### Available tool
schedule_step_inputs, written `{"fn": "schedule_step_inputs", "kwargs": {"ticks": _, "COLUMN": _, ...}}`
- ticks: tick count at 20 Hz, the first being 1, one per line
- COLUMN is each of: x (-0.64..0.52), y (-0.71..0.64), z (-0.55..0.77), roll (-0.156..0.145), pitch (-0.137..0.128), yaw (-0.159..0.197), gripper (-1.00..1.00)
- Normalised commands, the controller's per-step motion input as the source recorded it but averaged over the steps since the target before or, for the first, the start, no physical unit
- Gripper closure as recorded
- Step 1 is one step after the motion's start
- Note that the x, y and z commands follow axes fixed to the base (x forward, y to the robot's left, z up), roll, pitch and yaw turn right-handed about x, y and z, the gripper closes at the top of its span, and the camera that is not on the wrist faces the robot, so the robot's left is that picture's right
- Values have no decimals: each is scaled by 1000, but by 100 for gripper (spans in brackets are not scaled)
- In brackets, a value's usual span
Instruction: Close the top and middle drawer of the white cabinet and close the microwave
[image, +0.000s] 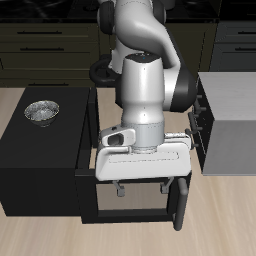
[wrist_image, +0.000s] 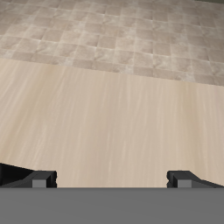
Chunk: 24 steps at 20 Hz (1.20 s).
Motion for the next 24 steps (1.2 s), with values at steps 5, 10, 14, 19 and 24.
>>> {"fn": "schedule_step_inputs", "kwargs": {"ticks": 5, "x": -22, "y": -64, "z": -238, "roll": 20, "pitch": 43, "yaw": 24, "gripper": -100}}
{"fn": "schedule_step_inputs", "kwargs": {"ticks": 10, "x": -93, "y": -125, "z": -318, "roll": 18, "pitch": 59, "yaw": 10, "gripper": -100}}
{"fn": "schedule_step_inputs", "kwargs": {"ticks": 14, "x": -189, "y": -153, "z": -335, "roll": 16, "pitch": 59, "yaw": 33, "gripper": -100}}
{"fn": "schedule_step_inputs", "kwargs": {"ticks": 19, "x": -171, "y": 2, "z": -328, "roll": 36, "pitch": 64, "yaw": 25, "gripper": -100}}
{"fn": "schedule_step_inputs", "kwargs": {"ticks": 24, "x": -243, "y": -21, "z": -204, "roll": 26, "pitch": 19, "yaw": 12, "gripper": -100}}
